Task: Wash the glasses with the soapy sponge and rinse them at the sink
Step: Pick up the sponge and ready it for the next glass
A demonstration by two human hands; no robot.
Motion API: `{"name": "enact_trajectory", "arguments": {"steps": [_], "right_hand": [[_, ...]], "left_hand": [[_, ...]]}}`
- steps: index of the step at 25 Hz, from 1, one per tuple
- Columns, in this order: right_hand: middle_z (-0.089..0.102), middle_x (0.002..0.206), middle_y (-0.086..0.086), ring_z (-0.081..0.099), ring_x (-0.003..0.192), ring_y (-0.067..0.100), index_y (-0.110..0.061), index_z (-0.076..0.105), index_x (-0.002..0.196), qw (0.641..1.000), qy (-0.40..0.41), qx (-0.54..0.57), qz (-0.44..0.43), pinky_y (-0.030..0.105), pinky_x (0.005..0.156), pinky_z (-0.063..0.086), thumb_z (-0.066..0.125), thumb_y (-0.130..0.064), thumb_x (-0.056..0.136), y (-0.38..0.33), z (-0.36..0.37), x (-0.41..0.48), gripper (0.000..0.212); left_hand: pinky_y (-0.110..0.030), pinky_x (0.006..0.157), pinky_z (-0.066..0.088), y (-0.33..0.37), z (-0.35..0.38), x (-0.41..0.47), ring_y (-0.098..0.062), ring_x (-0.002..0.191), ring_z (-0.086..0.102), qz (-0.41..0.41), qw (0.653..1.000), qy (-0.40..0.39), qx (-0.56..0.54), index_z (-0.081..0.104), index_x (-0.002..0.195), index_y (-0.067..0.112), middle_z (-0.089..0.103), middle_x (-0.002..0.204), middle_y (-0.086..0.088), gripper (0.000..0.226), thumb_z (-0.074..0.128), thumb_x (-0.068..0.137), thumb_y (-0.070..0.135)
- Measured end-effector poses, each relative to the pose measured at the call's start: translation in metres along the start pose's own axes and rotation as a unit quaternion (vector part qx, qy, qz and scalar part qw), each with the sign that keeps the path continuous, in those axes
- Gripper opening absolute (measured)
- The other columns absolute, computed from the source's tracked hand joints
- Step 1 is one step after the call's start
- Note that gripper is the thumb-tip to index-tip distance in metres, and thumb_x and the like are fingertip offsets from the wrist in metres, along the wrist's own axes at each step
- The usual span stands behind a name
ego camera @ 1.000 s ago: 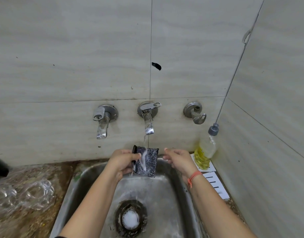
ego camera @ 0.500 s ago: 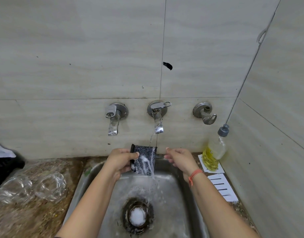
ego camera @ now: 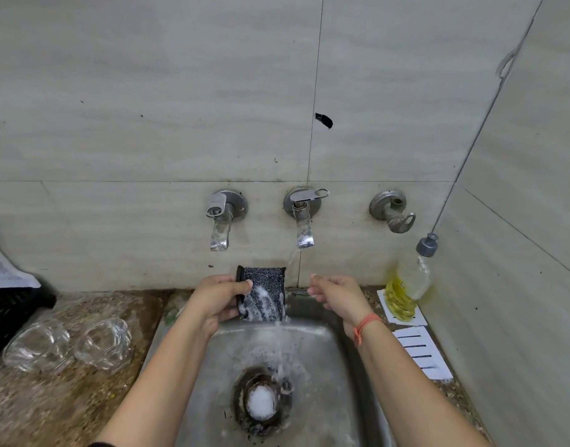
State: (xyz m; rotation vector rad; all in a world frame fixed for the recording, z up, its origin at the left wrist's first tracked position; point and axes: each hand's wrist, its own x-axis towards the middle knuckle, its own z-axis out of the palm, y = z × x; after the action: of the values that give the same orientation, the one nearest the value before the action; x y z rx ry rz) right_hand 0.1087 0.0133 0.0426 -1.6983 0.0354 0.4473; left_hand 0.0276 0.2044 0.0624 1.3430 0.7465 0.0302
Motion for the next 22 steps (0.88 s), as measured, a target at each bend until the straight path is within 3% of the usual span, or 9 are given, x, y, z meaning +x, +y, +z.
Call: {"name": "enact_trajectory", "arguments": {"steps": [3,9,11,17,22], "right_hand": [[0.067,0.072,-0.001,0.052,0.063,0.008,-0.016,0.066,0.070,1.000,0.001,-0.001,0.002,0.021,0.066,0.041,0.061,-0.024,0.091,0.002,-0.001,0.002,0.024],[0.068,0.075,0.000,0.055,0.066,0.009,-0.015,0.066,0.074,1.000,0.016,0.018,0.004,0.022,0.068,0.043,0.062,-0.026,0.091,0.006,-0.015,0.000,0.021],[0.070,0.078,0.002,0.056,0.069,0.010,-0.014,0.067,0.073,1.000,0.022,0.019,0.005,0.026,0.073,0.044,0.062,-0.027,0.091,0.010,-0.020,0.000,0.022],[0.069,0.072,0.004,0.053,0.064,0.012,-0.013,0.066,0.065,0.998,0.051,0.023,0.006,0.023,0.060,0.039,0.064,-0.025,0.090,0.023,-0.031,0.007,0.028],[0.068,0.072,0.003,0.054,0.064,0.011,-0.013,0.066,0.067,0.999,0.046,0.024,0.010,0.023,0.061,0.039,0.064,-0.024,0.090,0.024,-0.032,0.008,0.026]], "left_hand": [[-0.026,0.049,0.055,-0.002,0.002,0.005,-0.017,0.059,0.066,-0.020,0.999,-0.009,-0.031,0.062,0.088,0.002,0.069,0.066,-0.007,0.006,0.065,0.084,-0.002],[-0.025,0.046,0.052,-0.005,0.030,0.011,-0.017,0.065,0.064,-0.054,0.997,-0.040,-0.047,0.057,0.084,0.010,0.069,0.068,-0.005,0.013,0.058,0.089,-0.002],[-0.030,0.054,0.051,-0.006,0.040,0.013,-0.018,0.072,0.063,-0.063,0.996,-0.048,-0.044,0.055,0.083,0.012,0.067,0.076,-0.006,0.016,0.057,0.090,-0.002],[-0.033,0.069,0.049,-0.007,0.062,0.019,-0.019,0.075,0.061,-0.074,0.992,-0.069,-0.070,0.054,0.083,0.012,0.065,0.082,-0.007,0.019,0.051,0.093,-0.005],[-0.037,0.063,0.058,-0.008,0.054,0.022,-0.023,0.076,0.063,-0.064,0.983,-0.033,-0.168,0.053,0.089,0.005,0.065,0.081,-0.012,0.015,0.048,0.093,-0.008]]}}
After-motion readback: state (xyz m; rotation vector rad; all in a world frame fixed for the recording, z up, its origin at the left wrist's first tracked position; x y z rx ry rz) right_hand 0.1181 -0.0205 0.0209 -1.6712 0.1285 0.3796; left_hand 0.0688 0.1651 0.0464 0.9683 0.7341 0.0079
